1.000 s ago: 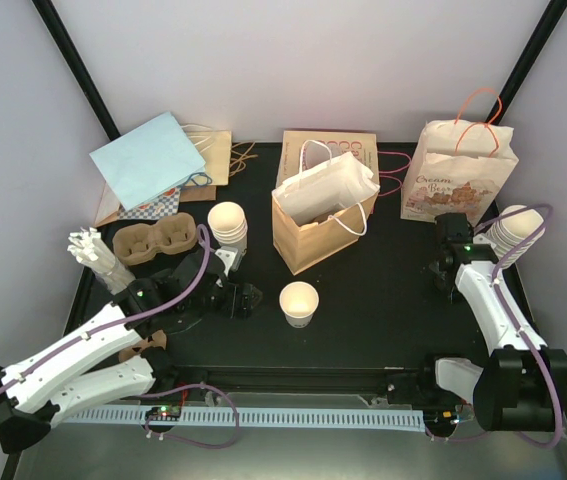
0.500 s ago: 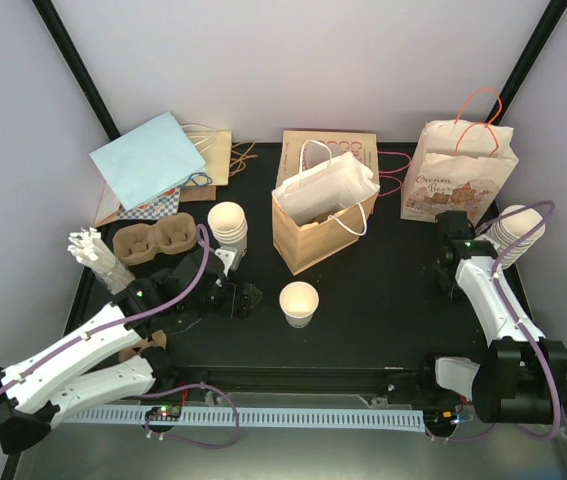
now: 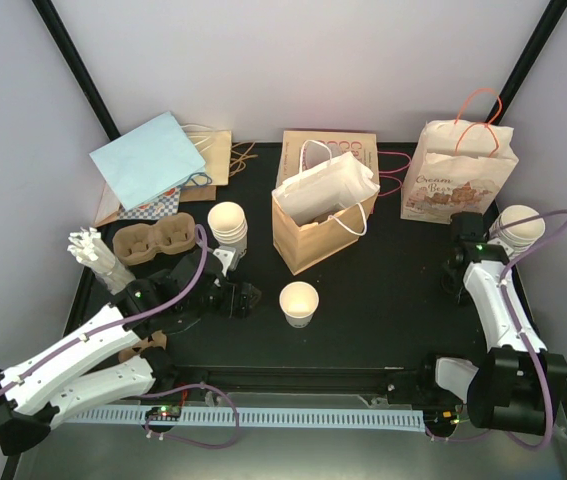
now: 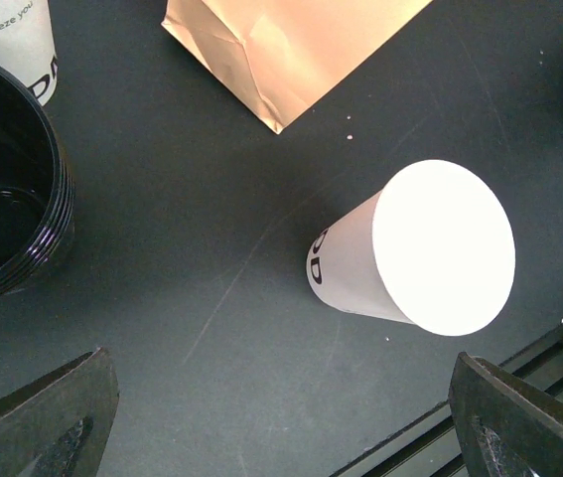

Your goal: Pack the takeout coffee

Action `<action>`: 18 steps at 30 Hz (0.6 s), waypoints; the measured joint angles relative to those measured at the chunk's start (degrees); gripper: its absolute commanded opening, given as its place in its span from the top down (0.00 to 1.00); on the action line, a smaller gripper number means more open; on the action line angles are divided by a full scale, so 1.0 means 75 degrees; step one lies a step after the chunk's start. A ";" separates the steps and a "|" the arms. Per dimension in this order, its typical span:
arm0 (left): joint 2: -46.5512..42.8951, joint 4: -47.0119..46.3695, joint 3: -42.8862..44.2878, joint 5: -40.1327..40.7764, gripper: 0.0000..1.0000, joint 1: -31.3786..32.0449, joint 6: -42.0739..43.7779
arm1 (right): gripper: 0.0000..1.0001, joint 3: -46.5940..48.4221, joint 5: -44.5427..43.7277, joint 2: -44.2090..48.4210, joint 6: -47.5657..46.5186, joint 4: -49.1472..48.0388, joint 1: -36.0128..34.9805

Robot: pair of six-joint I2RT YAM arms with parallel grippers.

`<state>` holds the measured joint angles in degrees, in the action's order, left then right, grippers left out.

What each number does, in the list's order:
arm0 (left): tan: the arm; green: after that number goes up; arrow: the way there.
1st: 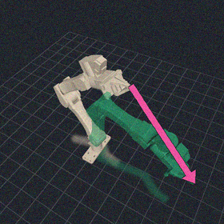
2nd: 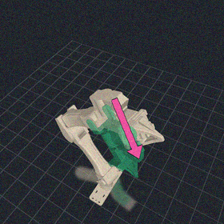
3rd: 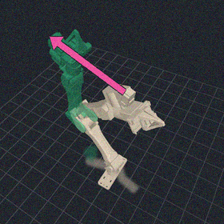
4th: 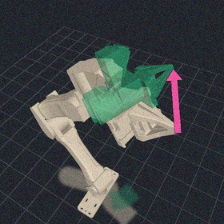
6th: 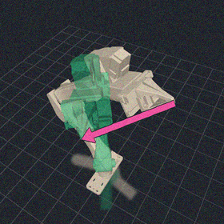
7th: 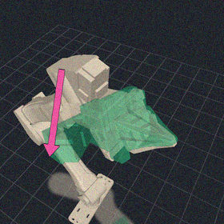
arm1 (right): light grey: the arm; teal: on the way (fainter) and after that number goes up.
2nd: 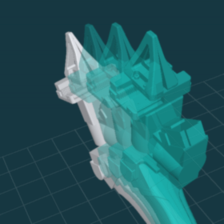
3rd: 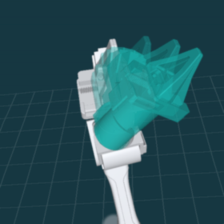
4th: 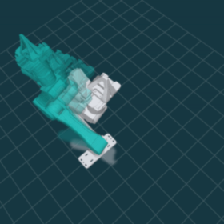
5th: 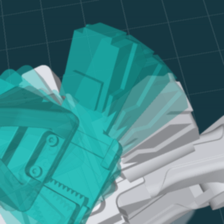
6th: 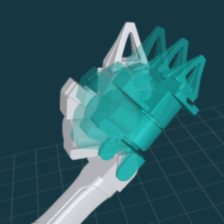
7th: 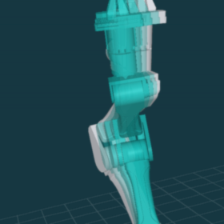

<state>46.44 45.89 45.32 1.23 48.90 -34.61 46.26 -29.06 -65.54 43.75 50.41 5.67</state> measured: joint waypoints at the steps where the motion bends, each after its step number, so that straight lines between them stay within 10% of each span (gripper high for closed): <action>1: 0.0000 0.0000 -0.0003 0.0000 0.06 -0.0015 0.0003 | 0.61 0.0000 0.0026 0.0006 -0.0006 0.0000 0.0038; 18: -0.0093 0.0047 -0.0076 0.0000 0.06 -0.0029 0.0003 | 0.61 -0.0009 0.0903 -0.0023 -0.0396 -0.0420 0.0854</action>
<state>45.74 46.24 44.75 1.23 48.69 -34.59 46.19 -22.28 -65.71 40.77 47.27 12.08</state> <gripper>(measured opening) 0.937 0.391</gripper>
